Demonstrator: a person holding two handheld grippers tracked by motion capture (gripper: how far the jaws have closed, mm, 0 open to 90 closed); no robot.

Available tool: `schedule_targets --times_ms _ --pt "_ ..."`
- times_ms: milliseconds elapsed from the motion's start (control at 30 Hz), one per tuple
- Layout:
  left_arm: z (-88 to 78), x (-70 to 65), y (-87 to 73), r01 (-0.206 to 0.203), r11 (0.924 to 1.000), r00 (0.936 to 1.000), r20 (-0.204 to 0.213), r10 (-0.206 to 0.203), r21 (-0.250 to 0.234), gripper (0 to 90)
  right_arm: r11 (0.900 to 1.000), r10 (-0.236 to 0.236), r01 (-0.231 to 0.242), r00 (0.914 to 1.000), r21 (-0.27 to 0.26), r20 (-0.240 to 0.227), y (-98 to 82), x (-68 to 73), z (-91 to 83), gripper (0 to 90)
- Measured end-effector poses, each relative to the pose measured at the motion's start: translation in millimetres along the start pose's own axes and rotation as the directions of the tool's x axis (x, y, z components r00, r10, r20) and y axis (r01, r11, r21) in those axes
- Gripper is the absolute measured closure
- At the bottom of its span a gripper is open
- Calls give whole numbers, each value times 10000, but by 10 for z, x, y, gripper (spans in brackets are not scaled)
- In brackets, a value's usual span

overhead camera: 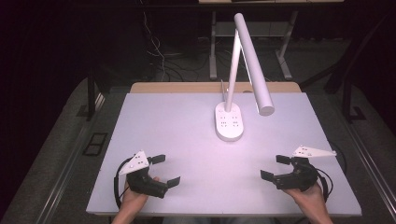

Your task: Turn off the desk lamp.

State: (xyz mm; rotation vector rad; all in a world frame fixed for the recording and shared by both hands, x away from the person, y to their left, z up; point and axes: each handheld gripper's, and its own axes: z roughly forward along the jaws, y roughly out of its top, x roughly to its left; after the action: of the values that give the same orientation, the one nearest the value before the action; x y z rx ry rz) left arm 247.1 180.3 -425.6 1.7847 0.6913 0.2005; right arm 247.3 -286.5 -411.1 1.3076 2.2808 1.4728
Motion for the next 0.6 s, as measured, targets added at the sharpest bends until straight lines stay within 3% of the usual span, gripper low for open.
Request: schedule_targets --times_ms 600 --pt "-17 -7 -3 -33 10000 10000 -67 33 13 0 9992 -29 32 10000 405 -71 80 -13 -23 8"
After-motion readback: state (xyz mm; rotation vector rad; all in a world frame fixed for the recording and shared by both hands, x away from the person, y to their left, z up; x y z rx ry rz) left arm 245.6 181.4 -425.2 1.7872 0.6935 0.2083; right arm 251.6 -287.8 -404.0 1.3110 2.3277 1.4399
